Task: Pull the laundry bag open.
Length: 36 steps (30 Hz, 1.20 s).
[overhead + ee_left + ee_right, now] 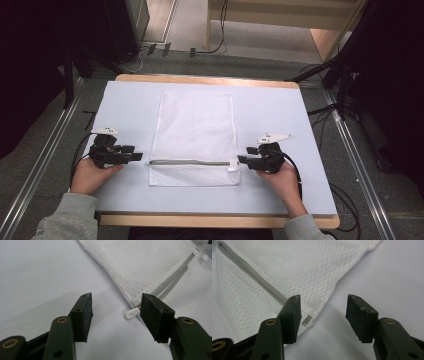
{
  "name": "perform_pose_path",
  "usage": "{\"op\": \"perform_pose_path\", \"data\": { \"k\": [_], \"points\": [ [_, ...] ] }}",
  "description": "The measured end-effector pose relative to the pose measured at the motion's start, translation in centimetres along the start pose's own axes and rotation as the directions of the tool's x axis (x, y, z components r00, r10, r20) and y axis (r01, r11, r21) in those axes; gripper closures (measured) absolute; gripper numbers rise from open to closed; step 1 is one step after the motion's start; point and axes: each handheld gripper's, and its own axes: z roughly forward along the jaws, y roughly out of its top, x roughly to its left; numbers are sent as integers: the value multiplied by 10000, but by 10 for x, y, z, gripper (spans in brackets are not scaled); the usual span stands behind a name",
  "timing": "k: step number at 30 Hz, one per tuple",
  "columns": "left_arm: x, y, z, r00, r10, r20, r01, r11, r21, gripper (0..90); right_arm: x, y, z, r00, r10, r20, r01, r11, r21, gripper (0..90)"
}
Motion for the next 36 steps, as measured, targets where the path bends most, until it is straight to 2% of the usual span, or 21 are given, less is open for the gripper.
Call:
{"op": "perform_pose_path", "data": {
  "k": [7,13,30,36],
  "points": [
    [9,-2,-4,9985,-153,-529,147,9998,-119,378,-19,-5,-10,9993,158,336,-155,9998,-89,382],
    [13,-3,-5,9971,-221,-725,212,9997,-125,363,-29,-8,-13,9971,385,664,-372,9991,-205,351],
    [15,-4,-4,9956,-424,-835,421,9991,-58,349,-29,-8,-8,9964,486,689,-481,9988,-87,337],
    [15,-4,-2,9957,-314,-872,317,9995,19,343,-31,-9,-8,9962,489,718,-484,9988,-89,328]
  ]
}}
